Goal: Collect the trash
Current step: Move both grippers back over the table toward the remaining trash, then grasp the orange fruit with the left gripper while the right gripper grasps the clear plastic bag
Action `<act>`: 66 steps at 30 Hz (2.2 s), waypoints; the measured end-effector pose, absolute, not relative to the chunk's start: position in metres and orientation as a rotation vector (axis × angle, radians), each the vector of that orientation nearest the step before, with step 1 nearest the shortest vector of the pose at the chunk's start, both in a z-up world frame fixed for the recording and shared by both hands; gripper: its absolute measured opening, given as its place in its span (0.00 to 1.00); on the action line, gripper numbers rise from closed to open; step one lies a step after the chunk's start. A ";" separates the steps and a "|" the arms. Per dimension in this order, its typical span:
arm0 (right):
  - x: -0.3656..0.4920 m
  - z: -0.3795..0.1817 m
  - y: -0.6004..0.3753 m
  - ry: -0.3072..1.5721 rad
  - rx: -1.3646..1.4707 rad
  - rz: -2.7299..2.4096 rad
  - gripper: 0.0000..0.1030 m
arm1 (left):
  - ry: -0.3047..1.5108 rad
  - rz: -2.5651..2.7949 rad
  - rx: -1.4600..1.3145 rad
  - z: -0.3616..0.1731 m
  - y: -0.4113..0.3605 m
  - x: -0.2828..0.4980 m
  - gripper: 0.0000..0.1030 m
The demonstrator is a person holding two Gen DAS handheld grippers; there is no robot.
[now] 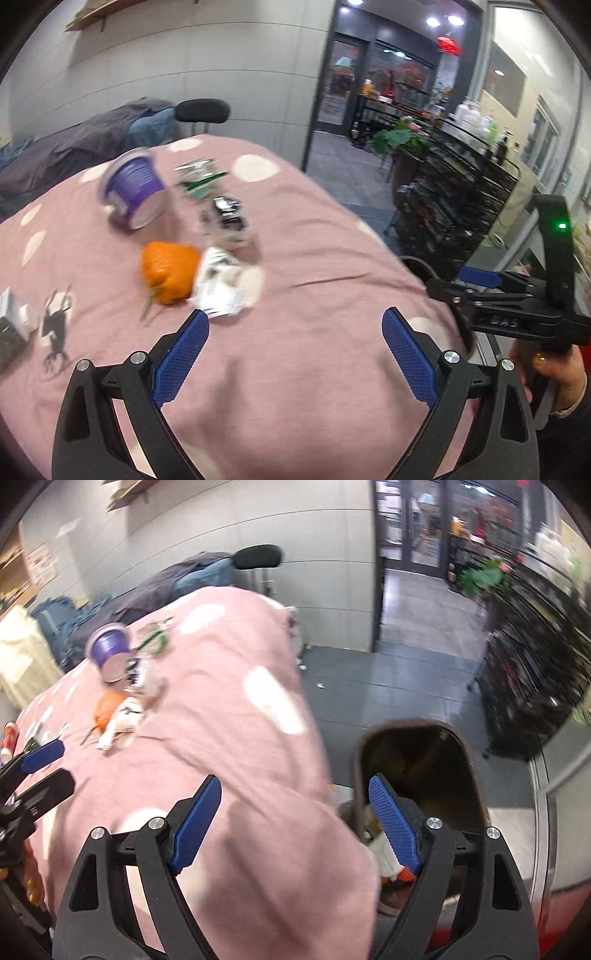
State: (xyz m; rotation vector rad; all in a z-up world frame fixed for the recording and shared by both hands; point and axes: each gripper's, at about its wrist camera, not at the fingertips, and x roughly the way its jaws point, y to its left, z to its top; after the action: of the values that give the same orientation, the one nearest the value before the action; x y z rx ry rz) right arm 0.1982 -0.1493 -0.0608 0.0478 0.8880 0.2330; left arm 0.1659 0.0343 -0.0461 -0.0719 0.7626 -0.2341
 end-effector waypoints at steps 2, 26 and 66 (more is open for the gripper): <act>0.202 -0.055 -0.135 0.880 0.027 0.270 0.79 | 0.774 -0.205 -0.110 -0.048 0.057 0.168 0.90; 0.296 -0.051 0.055 0.972 -0.218 0.504 0.69 | 0.812 -0.136 -0.213 -0.060 0.136 0.176 0.90; 0.254 -0.036 -0.042 0.897 -0.020 0.411 0.35 | 0.877 -0.122 -0.348 -0.074 0.157 0.241 0.37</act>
State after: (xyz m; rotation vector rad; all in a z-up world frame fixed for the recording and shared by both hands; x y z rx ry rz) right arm 0.2544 -0.0417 -0.0357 -0.0199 0.8971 0.4108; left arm 0.2412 0.1567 -0.0736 -0.3483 0.8774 -0.1218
